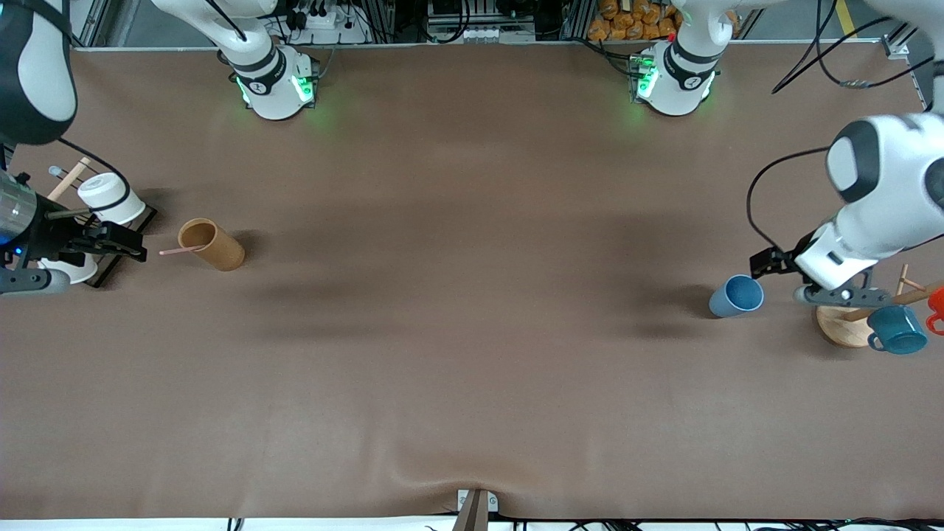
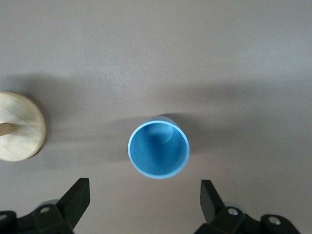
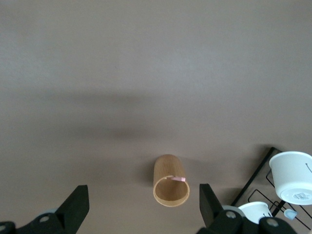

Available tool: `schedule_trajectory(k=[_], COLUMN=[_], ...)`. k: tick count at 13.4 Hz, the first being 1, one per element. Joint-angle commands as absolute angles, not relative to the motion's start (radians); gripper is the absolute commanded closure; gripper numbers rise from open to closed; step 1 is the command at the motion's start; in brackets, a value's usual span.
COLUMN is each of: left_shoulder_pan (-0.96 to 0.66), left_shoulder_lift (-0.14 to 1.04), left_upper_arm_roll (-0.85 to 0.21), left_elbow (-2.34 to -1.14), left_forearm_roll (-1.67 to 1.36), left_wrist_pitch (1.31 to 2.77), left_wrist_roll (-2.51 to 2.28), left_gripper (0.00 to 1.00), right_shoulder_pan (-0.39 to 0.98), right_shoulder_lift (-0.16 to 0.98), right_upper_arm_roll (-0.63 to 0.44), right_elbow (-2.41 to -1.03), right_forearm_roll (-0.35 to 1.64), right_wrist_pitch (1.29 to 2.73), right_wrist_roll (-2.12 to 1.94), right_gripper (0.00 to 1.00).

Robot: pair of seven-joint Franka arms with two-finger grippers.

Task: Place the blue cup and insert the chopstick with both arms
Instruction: 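Grasp the blue cup with the left gripper while the right gripper grasps the chopstick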

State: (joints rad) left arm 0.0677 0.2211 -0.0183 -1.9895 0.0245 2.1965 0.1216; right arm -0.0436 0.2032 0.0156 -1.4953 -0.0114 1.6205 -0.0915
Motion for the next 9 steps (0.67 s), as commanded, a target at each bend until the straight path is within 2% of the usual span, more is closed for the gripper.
schedule_trajectory(k=[1, 5, 7, 9], left_shoulder_pan=[0.084, 0.092, 0.095, 0.103], left_shoulder_lift=[0.296, 0.345, 0.359, 0.367], left_upper_arm_roll=[-0.023, -0.023, -0.023, -0.023], left_elbow=[-1.982, -1.983, -1.983, -1.983], left_forearm_roll=[0.017, 0.017, 0.017, 0.017], left_wrist_pitch=[2.267, 2.31, 2.313, 2.313], left_wrist_roll=[0.137, 0.141, 0.144, 0.144], left_gripper=[0.0, 0.07, 0.18, 0.32], right_shoulder_pan=[-0.054, -0.1, -0.094, -0.1], right_shoulder_lift=[0.201, 0.229, 0.256, 0.279], right_upper_arm_roll=[0.018, 0.017, 0.017, 0.017], right_elbow=[-1.489, -1.525, -1.526, -1.528], right_forearm_roll=[-0.011, -0.012, -0.043, -0.061], right_wrist_pitch=[1.566, 1.557, 1.557, 1.552], right_wrist_roll=[-0.098, -0.097, -0.097, -0.098], right_gripper=[0.0, 0.0, 0.0, 0.0])
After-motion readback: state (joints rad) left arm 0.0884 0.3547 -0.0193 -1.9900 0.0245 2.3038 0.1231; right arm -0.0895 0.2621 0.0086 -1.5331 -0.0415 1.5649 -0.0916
